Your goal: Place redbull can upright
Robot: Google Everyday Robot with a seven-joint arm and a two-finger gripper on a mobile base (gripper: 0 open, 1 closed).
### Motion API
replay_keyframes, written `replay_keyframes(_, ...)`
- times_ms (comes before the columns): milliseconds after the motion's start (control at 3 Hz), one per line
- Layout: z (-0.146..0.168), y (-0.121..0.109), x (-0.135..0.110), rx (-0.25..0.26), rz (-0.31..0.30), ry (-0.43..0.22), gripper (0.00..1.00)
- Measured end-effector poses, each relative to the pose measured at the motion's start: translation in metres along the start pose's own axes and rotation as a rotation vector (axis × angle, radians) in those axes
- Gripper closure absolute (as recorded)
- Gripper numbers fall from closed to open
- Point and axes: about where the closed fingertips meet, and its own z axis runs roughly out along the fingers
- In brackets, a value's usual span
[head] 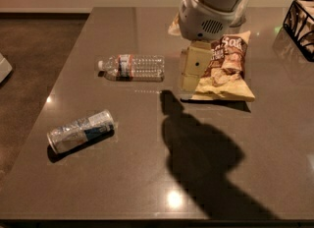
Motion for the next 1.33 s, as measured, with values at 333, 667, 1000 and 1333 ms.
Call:
replay_keyframes(333, 0.018, 0.012, -0.037, -0.034, -0.11, -0.013, 0.0)
replay_keyframes(667, 0.038, 0.042, -0.078, -0.049, -0.262, 0.02, 0.0)
replay_keyframes(1000, 0.059, 0.072, -0.111, -0.074, -0.389, 0.062, 0.0)
replay_keyframes(1333, 0.087, 0.093, -0.137, -0.134, -0.475, 0.097, 0.0)
